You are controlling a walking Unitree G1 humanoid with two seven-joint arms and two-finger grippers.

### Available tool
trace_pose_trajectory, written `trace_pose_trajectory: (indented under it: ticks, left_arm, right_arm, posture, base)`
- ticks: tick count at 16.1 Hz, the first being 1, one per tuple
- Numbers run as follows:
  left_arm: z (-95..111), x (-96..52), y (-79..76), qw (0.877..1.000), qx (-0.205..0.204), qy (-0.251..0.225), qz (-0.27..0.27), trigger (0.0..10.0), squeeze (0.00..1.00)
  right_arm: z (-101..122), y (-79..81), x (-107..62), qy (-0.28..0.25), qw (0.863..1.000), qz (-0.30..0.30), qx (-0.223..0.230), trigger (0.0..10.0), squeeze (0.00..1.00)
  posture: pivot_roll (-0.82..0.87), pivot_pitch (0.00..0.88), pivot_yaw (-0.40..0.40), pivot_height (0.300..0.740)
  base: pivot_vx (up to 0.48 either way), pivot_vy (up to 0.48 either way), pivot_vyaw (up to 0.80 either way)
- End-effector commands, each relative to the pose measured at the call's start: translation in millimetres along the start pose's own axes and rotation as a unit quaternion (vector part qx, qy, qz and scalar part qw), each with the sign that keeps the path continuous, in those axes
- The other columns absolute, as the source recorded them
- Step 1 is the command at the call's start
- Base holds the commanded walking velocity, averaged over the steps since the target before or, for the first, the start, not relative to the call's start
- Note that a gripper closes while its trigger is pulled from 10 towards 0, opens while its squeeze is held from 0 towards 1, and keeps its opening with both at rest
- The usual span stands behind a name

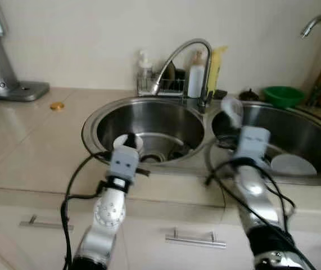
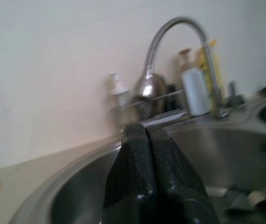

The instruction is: Kitchen organization

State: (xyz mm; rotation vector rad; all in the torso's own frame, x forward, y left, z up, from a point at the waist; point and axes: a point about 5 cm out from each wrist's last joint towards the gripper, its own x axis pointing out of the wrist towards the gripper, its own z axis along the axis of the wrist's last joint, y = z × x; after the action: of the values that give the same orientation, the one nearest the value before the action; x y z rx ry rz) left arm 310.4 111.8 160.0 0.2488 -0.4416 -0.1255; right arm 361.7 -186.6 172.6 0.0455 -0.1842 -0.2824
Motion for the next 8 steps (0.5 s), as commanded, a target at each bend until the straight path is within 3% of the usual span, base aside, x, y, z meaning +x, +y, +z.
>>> trace_pose_trajectory:
  ticks: [1,5,8]
  left_arm:
    - [2,1.1,8.7,1.0,0.009,-0.008,0.006,10.0,0.0]
    - [1,0.2,8.9,1.0,0.011,-0.006,0.004,10.0,0.0]
    - [1,0.8,6.7,1.0,0.01,-0.005,0.0,10.0,0.0]
  right_arm:
    - [2,-5.2,7.4,0.017,0.999,-0.031,0.022,10.0,0.0]
    - [-2,-24.9,16.7,0.051,0.997,-0.063,-0.002,10.0,0.0]
    - [-24,-42.0,19.4,0.145,0.985,-0.088,-0.045,10.0,0.0]
  posture:
    - [0.04,0.0,-0.013,0.74]
    - [0.03,0.0,-0.009,0.74]
    - [0.03,0.0,-0.007,0.74]
  base:
    - [0.0,0.0,0.0]
    - [0.0,0.0,0.0]
    - [0.0,0.0,0.0]
